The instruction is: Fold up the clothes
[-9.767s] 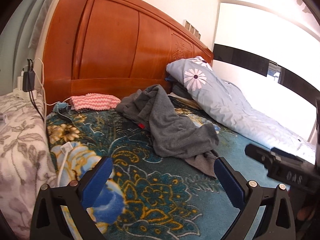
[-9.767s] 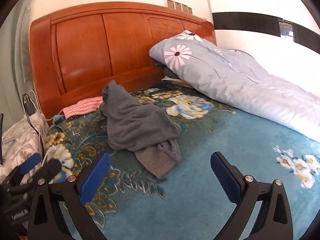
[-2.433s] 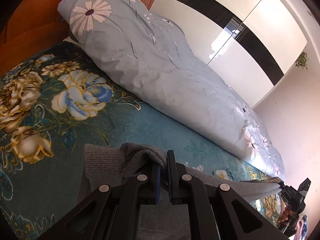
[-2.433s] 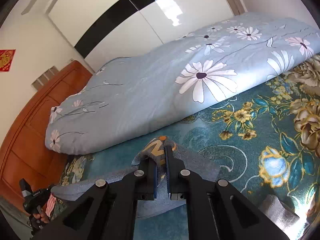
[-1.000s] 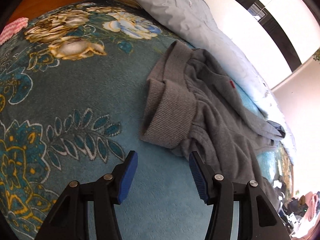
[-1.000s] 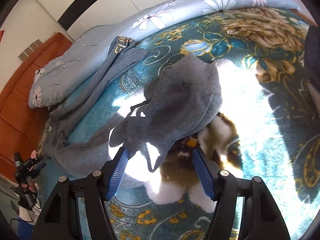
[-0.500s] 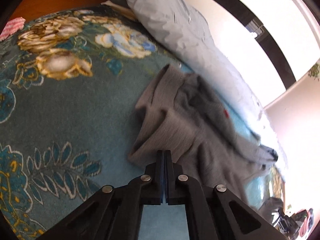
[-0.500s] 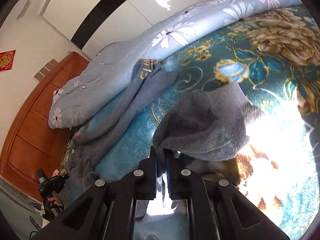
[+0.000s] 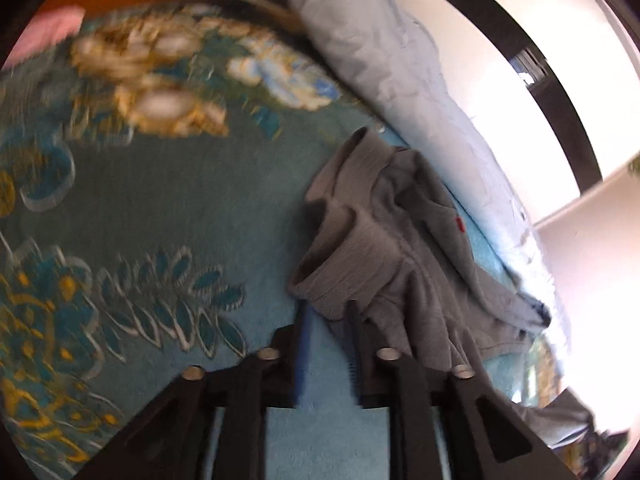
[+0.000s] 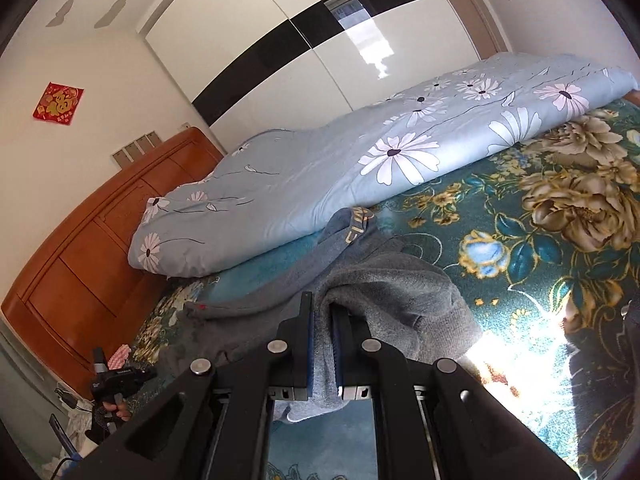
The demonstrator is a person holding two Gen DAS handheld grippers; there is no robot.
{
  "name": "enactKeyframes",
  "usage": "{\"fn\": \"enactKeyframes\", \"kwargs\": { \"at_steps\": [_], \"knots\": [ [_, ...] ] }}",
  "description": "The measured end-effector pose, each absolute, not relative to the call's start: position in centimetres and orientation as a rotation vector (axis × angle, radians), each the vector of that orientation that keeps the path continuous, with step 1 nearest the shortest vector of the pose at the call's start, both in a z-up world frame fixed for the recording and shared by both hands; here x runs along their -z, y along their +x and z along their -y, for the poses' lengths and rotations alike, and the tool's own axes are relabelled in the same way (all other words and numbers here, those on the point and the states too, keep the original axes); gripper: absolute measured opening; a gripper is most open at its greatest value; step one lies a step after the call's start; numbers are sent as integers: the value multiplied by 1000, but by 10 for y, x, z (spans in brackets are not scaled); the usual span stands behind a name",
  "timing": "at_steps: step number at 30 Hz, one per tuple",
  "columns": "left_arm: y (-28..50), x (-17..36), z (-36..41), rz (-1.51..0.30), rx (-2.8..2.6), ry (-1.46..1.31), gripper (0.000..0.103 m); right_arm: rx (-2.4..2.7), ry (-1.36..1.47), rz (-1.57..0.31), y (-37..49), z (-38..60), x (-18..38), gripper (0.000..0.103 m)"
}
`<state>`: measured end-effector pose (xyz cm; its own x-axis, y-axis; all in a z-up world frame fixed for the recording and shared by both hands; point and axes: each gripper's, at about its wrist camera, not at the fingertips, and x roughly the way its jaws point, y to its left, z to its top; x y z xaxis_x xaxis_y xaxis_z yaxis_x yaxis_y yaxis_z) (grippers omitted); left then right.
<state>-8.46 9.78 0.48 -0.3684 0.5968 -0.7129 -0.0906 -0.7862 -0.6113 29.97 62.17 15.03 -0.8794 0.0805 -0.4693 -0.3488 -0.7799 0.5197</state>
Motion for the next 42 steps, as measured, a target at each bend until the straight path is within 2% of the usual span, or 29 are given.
{"fn": "enactKeyframes", "kwargs": {
  "at_steps": [3,4,7,9,11,13,20,25,29,35,38,42],
  "knots": [
    [-93,19,-96,861,-2066,-1426,43,-2692,-648,-879,298,-622,-152,8],
    [-96,24,-99,880,-2064,-1430,51,-2690,-653,-871,296,-623,-152,8],
    [-100,28,-107,912,-2077,-1391,52,-2675,-663,-865,291,-627,-151,8],
    [-102,27,-111,928,-2091,-1357,47,-2655,-669,-880,287,-630,-148,8],
    [-101,20,-111,949,-2117,-1340,14,-2636,-675,-895,284,-633,-145,8],
    [-100,14,-110,969,-2142,-1323,10,-2621,-670,-913,282,-636,-145,8],
    [-70,-63,-65,1036,-2216,-1089,8,-2661,-553,-914,307,-633,-183,8],
    [-28,-103,-13,979,-2233,-974,8,-2701,-518,-844,331,-620,-208,8],
    [-14,-83,21,923,-2330,-1054,8,-2628,-728,-914,309,-628,-173,8],
    [-24,0,47,1029,-2275,-1293,8,-2475,-1015,-971,275,-620,-95,8],
    [-18,3,48,1045,-2266,-1295,8,-2473,-1035,-886,289,-614,-97,8],
    [-22,-22,38,977,-2326,-1230,8,-2560,-937,-753,290,-606,-135,8]
  ]
}}
